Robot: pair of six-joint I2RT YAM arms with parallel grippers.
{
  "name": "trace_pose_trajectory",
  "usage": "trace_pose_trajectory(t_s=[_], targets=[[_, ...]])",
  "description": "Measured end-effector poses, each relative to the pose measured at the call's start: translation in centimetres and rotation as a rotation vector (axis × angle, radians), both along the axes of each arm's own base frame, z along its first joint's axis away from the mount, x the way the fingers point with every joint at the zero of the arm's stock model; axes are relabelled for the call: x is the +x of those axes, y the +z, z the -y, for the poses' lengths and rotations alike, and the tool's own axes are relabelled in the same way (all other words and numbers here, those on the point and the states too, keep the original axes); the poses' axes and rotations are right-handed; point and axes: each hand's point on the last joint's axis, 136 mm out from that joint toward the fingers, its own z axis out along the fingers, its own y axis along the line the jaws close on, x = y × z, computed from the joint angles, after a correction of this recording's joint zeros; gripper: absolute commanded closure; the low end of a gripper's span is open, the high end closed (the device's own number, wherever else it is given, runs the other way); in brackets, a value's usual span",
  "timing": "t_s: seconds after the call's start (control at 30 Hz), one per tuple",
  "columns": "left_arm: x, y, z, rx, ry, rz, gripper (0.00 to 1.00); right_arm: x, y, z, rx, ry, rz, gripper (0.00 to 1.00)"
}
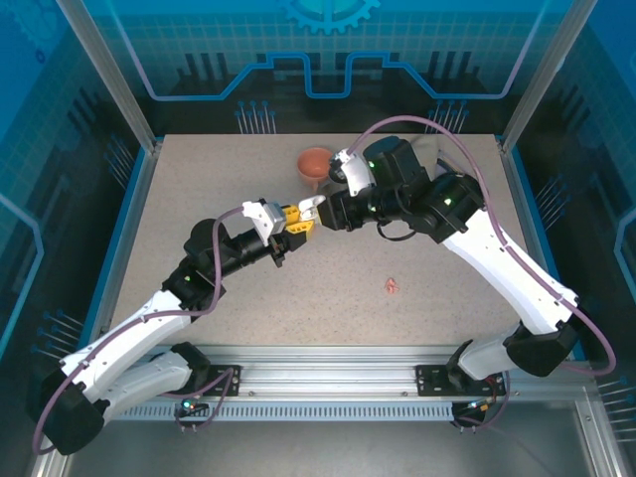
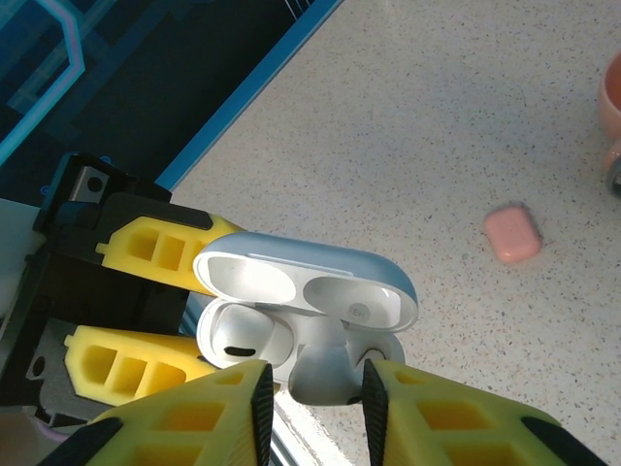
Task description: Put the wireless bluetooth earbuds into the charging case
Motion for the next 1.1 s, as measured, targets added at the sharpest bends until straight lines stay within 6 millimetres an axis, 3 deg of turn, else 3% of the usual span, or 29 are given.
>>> trace_pose_trajectory(t_s=[1.1], targets=[[0.1, -0.4, 0.0, 0.009, 0.0, -0.014, 1.0, 1.1, -0.4, 0.7, -0.019, -0.022, 0.006, 0.65]])
